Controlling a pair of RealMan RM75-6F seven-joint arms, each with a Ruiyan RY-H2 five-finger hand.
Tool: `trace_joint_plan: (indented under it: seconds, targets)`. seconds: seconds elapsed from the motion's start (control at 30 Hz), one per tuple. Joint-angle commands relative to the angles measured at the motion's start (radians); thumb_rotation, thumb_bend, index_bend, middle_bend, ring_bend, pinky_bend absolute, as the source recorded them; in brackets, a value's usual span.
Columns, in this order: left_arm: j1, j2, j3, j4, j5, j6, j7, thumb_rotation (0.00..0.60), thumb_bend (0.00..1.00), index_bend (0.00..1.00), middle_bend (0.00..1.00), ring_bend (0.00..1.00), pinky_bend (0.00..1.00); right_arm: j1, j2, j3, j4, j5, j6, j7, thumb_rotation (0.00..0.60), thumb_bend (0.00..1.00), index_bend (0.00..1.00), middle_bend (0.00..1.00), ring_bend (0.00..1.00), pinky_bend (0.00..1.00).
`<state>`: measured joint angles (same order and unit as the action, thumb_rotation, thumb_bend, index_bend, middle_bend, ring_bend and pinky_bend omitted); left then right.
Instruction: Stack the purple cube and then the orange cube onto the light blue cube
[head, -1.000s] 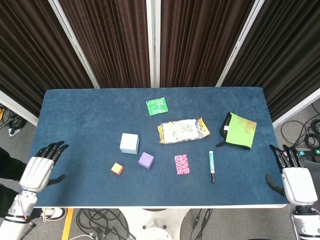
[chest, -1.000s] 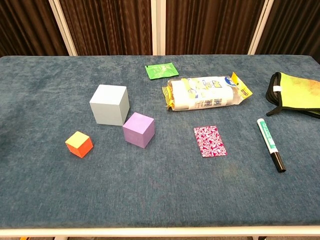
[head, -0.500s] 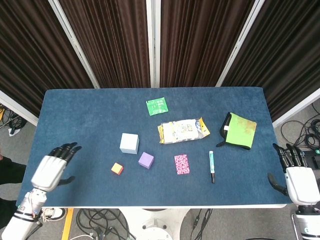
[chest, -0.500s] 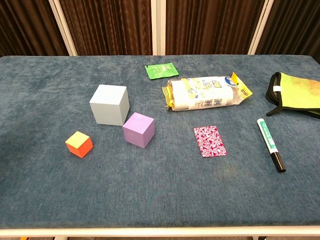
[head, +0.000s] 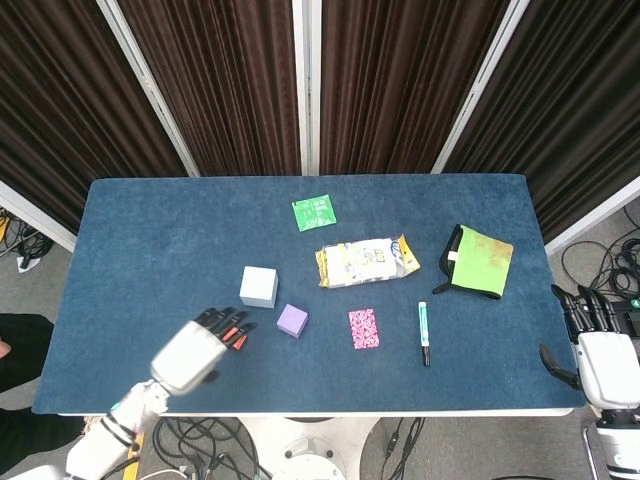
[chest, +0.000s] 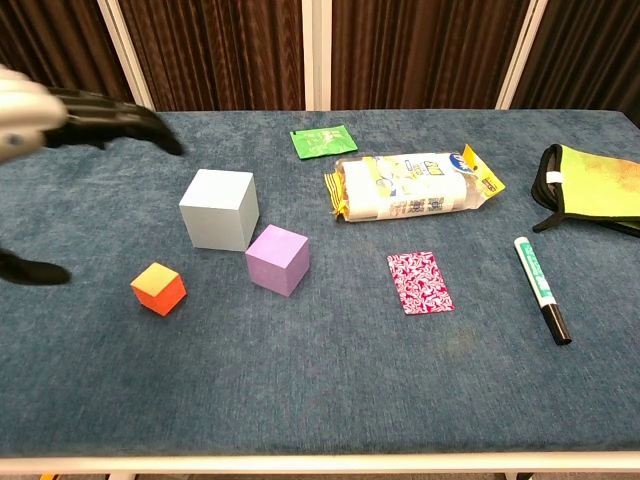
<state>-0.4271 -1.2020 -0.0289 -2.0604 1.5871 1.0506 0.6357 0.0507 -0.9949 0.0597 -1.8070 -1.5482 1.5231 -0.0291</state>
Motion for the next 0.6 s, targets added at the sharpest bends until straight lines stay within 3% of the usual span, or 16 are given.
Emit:
trace_joint_plan:
  seconds: [0.03, 0.3, 0.6]
  targets:
    - [-0.064, -0.056, -0.037, -0.019, -0.054, -0.067, 0.077, 0.6, 0.09, 0.2, 0.23, 0.16, 0.27, -0.002, 0.0, 0.001, 0.001, -0.003, 0.005, 0.004, 0.6, 0.27, 0.02, 0.15, 0.0, 0.0]
    - [-0.204, -0.209, -0.116, 0.063, -0.273, -0.18, 0.169, 0.6, 0.09, 0.2, 0.26, 0.18, 0.28, -0.005, 0.004, 0.005, 0.008, -0.005, 0.018, 0.028, 0.6, 0.27, 0.02, 0.15, 0.0, 0.0]
    - [-0.321, -0.314, -0.133, 0.218, -0.392, -0.226, 0.192, 0.6, 0.13, 0.21, 0.29, 0.19, 0.29, -0.005, 0.007, 0.011, 0.011, -0.006, 0.024, 0.042, 0.6, 0.27, 0.02, 0.15, 0.0, 0.0]
